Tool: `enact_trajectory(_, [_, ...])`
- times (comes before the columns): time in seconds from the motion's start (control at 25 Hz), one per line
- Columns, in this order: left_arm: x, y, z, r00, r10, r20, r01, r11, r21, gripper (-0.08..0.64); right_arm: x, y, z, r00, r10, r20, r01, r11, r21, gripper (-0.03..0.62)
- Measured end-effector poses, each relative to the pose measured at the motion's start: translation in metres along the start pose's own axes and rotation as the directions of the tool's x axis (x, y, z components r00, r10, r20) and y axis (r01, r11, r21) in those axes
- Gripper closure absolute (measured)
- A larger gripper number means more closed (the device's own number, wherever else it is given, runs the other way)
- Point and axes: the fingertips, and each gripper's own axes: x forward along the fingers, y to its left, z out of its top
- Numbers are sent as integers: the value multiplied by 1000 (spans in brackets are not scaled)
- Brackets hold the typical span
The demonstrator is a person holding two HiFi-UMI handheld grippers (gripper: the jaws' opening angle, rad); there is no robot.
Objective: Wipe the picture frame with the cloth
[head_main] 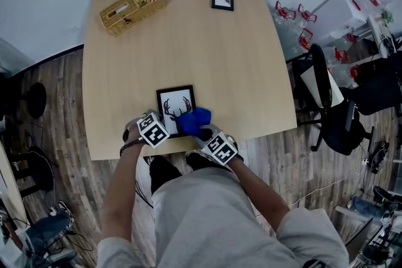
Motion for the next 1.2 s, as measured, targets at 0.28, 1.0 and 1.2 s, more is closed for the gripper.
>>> enact_trajectory(0.28, [-1, 0, 0, 1000, -1, 8, 1, 1000, 2, 506, 7, 8, -9, 1000, 16, -26, -16, 1000, -10, 537])
enact_trajectory(1.0, [-1, -2, -1, 1000, 4, 18, -4, 1000, -4, 506, 36, 37, 10, 995, 47, -86, -54, 995, -89, 537])
enact_trajectory(1.2, [-1, -3, 0, 1000, 2, 12, -2, 1000, 1, 506, 42, 25, 16, 996, 38, -84, -43, 997, -62, 535])
